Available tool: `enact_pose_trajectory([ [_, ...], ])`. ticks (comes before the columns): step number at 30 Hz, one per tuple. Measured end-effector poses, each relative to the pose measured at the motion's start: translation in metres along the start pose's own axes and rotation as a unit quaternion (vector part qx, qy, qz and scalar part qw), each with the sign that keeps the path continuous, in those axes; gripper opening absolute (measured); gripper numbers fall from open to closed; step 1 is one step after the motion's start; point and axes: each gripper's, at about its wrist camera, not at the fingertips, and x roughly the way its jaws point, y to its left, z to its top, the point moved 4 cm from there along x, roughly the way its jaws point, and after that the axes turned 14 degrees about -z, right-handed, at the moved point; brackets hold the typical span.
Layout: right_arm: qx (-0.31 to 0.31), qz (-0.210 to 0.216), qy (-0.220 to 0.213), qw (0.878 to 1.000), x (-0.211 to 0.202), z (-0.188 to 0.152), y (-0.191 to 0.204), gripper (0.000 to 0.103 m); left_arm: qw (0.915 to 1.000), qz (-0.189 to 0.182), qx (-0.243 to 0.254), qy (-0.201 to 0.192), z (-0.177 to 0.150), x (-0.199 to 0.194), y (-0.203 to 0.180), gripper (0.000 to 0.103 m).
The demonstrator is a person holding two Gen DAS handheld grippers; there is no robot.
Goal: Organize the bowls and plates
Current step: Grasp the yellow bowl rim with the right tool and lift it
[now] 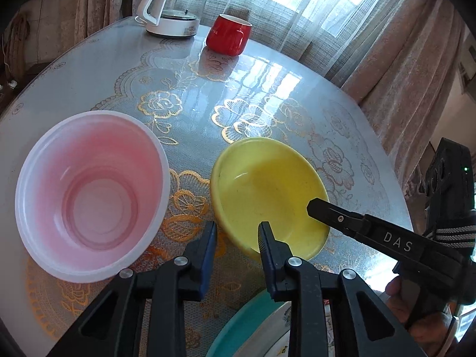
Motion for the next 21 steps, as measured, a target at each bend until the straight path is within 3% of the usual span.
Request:
enact_pose_trajectory([
  [9, -0.007, -0.004, -0.023, 1.0, -0.016, -0.006, -0.006, 0.011, 0.9995, -0.012, 0.022, -0.019, -0.003, -0.006, -0.011, 0.02],
  [21, 0.001, 0.02, -0.087, 0.996, -0.089, -0.036, -0.03, 0.011, 0.9938, -0.038, 0.086, -0.058, -0.036, -0.052, -0.074, 0.02],
])
